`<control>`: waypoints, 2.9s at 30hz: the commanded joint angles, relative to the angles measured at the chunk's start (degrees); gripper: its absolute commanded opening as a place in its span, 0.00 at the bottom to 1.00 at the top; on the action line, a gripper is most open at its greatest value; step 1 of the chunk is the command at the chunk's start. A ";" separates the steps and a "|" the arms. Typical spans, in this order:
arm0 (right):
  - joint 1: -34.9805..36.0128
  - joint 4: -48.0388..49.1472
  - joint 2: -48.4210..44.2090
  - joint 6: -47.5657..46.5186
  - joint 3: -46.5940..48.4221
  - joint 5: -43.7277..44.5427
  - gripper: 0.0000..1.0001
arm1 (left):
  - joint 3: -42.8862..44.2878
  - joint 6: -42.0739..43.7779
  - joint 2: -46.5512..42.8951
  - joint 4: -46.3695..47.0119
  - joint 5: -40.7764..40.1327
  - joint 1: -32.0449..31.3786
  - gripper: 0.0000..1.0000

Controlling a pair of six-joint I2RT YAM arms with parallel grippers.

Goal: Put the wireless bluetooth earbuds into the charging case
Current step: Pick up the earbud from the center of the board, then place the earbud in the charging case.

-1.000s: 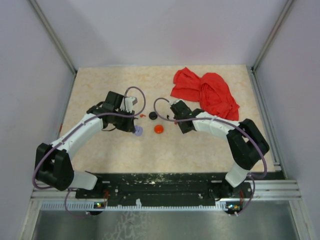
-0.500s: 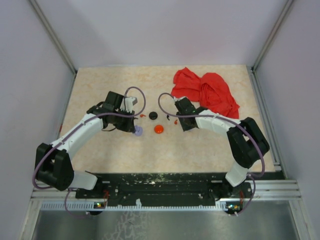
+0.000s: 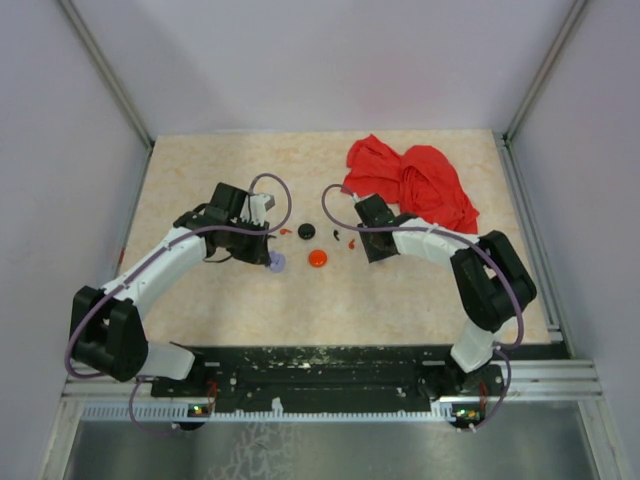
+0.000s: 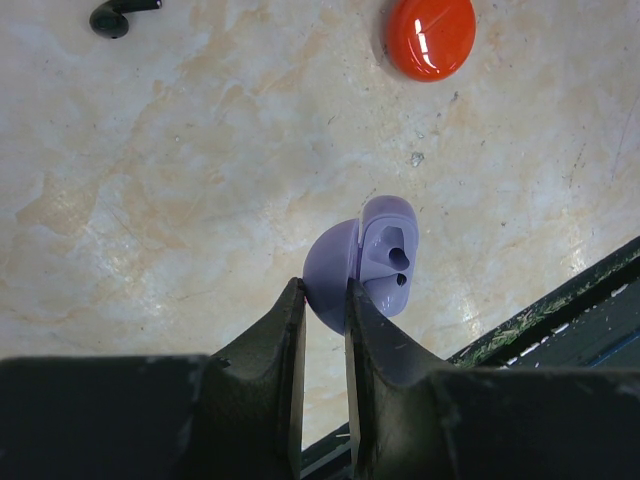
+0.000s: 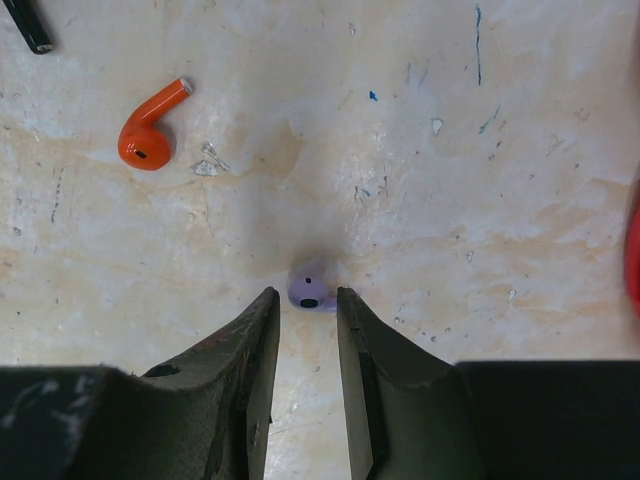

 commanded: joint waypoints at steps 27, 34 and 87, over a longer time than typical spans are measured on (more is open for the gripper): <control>-0.78 6.09 -5.05 2.45 -3.18 -4.91 0.15 | 0.09 -0.18 -0.91 0.83 2.44 -0.49 0.00; -0.25 12.09 -11.28 4.61 -4.13 -13.46 0.15 | 2.00 -1.85 -0.46 0.76 1.86 -3.44 0.00; 7.57 43.27 -20.57 19.24 -14.84 -36.25 0.15 | 4.56 -9.18 -0.48 10.67 2.77 -13.49 0.00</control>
